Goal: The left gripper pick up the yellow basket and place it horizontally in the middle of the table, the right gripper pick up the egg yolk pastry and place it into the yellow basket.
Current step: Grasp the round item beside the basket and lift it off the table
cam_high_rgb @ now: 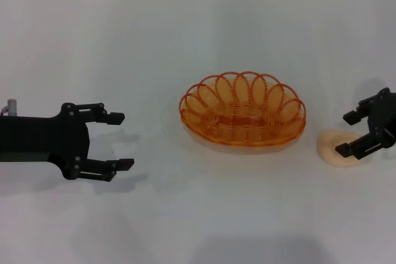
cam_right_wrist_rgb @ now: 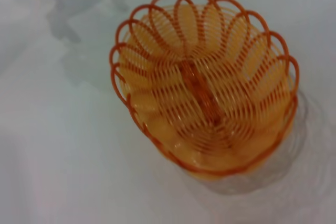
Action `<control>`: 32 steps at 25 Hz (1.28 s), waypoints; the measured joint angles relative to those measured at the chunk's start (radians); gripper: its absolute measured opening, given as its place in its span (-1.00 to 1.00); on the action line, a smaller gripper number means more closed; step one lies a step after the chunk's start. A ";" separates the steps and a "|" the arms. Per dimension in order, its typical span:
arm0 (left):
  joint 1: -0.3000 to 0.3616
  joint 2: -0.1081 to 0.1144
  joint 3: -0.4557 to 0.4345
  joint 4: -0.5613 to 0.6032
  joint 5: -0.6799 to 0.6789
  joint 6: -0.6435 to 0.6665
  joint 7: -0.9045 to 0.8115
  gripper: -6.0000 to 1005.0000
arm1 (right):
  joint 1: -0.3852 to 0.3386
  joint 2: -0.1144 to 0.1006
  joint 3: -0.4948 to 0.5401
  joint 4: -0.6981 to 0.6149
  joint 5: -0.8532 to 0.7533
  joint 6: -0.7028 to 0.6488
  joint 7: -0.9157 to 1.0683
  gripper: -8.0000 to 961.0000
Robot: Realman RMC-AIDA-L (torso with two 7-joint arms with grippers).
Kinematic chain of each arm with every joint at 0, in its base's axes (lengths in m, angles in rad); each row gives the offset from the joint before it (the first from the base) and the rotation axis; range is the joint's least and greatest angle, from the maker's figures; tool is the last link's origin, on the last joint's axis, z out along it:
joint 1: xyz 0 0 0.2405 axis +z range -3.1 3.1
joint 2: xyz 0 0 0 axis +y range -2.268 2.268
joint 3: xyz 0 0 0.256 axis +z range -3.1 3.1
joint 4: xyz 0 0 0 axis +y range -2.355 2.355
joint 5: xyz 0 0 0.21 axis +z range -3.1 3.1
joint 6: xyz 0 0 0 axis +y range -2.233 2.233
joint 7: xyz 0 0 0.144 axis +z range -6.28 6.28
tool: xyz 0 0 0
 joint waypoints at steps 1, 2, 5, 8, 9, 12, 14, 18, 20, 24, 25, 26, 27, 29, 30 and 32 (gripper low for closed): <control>0.000 -0.001 0.000 0.001 0.000 0.000 0.000 0.65 | 0.000 -0.002 0.000 0.001 -0.006 0.000 0.001 0.49; 0.000 -0.002 0.000 0.003 0.000 0.000 -0.001 0.65 | 0.000 -0.003 0.000 0.002 -0.012 0.000 0.001 0.48; 0.000 -0.004 0.000 0.004 0.000 0.000 -0.003 0.65 | -0.001 -0.005 0.000 0.003 -0.026 0.003 -0.002 0.44; 0.000 -0.006 0.000 0.005 0.000 -0.001 -0.004 0.65 | -0.002 -0.005 0.000 0.004 -0.047 0.014 -0.004 0.41; 0.000 -0.006 0.000 0.005 -0.001 -0.002 -0.004 0.65 | -0.002 -0.004 -0.002 0.004 -0.051 0.016 -0.004 0.39; 0.000 -0.006 0.000 0.005 -0.003 -0.002 -0.004 0.65 | -0.002 -0.002 -0.007 0.005 -0.056 0.017 -0.005 0.27; 0.000 -0.006 0.000 0.006 -0.003 -0.002 -0.004 0.65 | -0.002 0.000 -0.008 0.005 -0.056 0.015 -0.005 0.08; 0.000 -0.006 0.000 0.006 -0.002 0.000 -0.001 0.65 | 0.002 0.001 -0.008 0.005 -0.057 0.008 -0.005 -0.44; 0.000 -0.006 0.000 0.006 -0.001 0.000 -0.001 0.65 | 0.002 0.001 -0.008 0.005 -0.055 0.007 -0.005 -0.62; 0.000 -0.006 0.003 0.004 -0.001 0.000 -0.003 0.65 | 0.003 0.000 -0.008 0.005 -0.051 0.002 -0.006 -0.71; 0.000 -0.006 0.007 0.004 -0.001 0.000 -0.003 0.65 | 0.003 0.000 -0.008 0.004 -0.050 0.001 -0.006 -0.73; 0.001 -0.006 0.010 0.003 -0.001 0.000 -0.003 0.65 | 0.003 0.000 -0.008 0.003 -0.050 -0.003 -0.006 -0.75; 0.001 -0.006 0.014 0.003 -0.001 0.000 -0.004 0.65 | 0.004 0.000 -0.008 0.002 -0.049 -0.006 -0.006 -0.77; 0.004 -0.006 0.016 0.003 -0.001 0.001 -0.002 0.65 | 0.005 -0.001 -0.005 -0.005 -0.048 -0.022 -0.006 -0.82; 0.006 -0.006 0.018 0.003 -0.001 0.002 0.000 0.65 | 0.005 -0.003 0.000 -0.013 -0.046 -0.035 -0.005 -0.84; 0.009 -0.007 0.022 0.002 -0.001 0.005 0.004 0.65 | 0.007 -0.010 0.017 -0.042 -0.030 -0.076 -0.001 -0.86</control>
